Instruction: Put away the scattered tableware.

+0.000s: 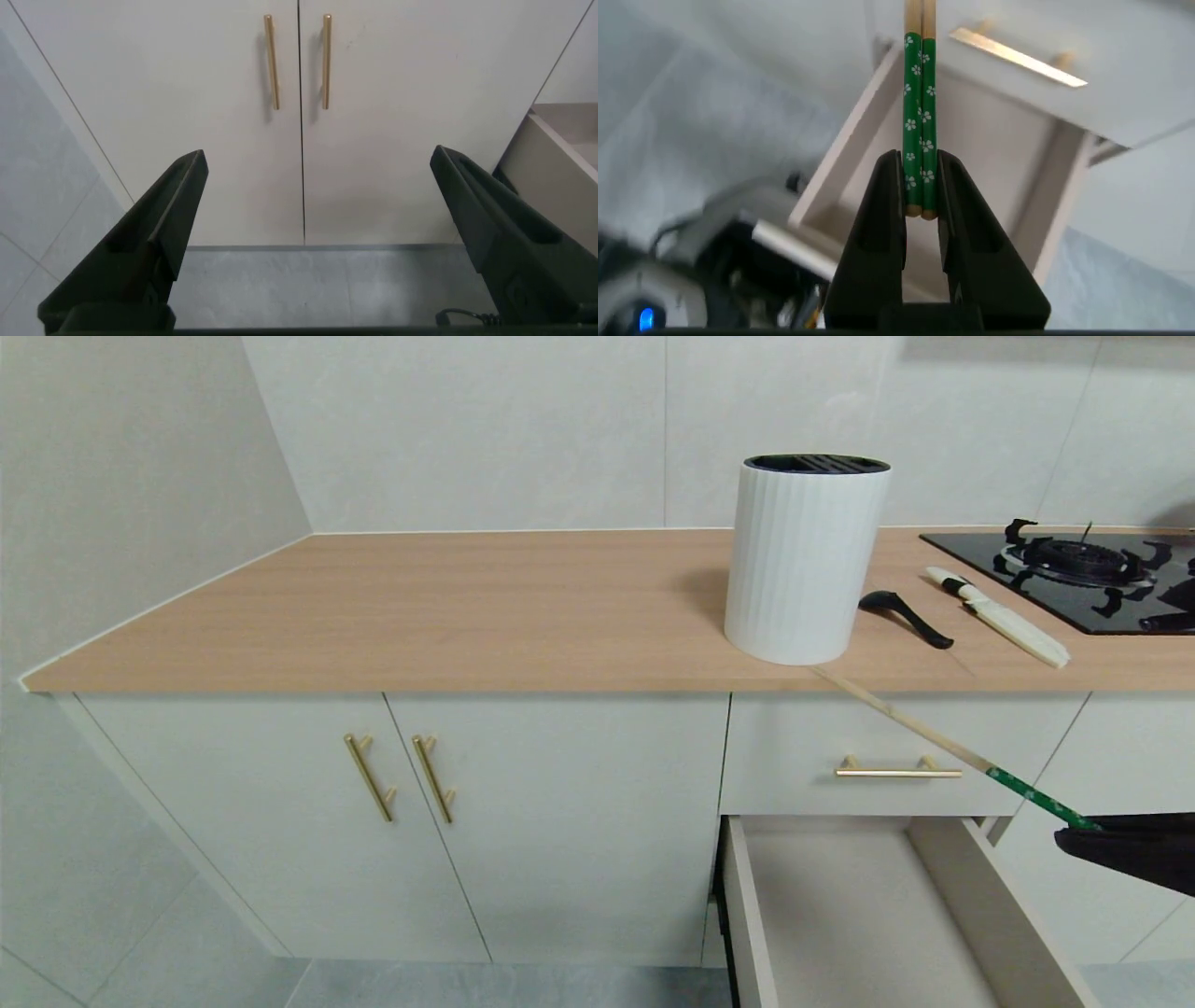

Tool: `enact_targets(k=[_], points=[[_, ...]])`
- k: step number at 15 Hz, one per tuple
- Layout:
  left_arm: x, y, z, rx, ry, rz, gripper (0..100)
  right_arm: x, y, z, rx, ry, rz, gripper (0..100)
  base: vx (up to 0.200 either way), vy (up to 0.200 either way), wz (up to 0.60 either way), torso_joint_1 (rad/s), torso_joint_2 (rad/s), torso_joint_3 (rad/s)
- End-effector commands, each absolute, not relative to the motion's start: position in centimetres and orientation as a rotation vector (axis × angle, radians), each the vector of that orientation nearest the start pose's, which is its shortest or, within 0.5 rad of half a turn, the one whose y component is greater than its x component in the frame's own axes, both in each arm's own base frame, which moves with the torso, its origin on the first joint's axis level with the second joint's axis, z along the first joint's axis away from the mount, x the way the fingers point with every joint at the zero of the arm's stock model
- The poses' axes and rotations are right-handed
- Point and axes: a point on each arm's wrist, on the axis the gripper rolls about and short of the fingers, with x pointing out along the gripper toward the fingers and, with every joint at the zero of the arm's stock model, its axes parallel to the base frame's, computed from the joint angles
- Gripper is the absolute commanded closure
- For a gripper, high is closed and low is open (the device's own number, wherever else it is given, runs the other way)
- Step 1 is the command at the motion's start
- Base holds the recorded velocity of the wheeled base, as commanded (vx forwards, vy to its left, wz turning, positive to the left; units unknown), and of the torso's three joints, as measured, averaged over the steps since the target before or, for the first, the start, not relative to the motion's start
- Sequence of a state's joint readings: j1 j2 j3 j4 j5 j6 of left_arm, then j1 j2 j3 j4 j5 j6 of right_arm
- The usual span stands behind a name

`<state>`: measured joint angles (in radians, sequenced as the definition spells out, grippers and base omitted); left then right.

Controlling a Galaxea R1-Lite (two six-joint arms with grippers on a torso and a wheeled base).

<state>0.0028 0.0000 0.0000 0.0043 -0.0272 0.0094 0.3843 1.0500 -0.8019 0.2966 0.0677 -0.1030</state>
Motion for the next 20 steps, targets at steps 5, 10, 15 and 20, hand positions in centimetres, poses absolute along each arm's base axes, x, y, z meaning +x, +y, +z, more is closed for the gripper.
enact_targets(k=[5, 10, 15, 20], points=[[-2.3, -0.1, 7.5, 0.009, 0.004, -0.025, 0, 11.1, 6.1, 22.4, -0.224, 0.568, 0.578, 100, 0.000, 0.000, 0.00, -0.151, 0.38, 0.230], [-2.3, -0.1, 7.5, 0.009, 0.004, -0.025, 0, 11.8, 6.6, 21.7, -0.233, 0.605, 0.585, 100, 0.000, 0.000, 0.00, -0.160, 0.45, 0.280], [-2.3, -0.1, 7.5, 0.009, 0.004, -0.025, 0, 13.3, 7.2, 20.4, -0.241, 0.686, 0.569, 100, 0.000, 0.000, 0.00, -0.029, 0.10, 0.059], [-2.3, -0.1, 7.5, 0.009, 0.004, -0.025, 0, 17.8, 7.5, 17.4, -0.233, 0.879, 0.465, 100, 0.000, 0.000, 0.00, 0.000, 0.00, 0.000]])
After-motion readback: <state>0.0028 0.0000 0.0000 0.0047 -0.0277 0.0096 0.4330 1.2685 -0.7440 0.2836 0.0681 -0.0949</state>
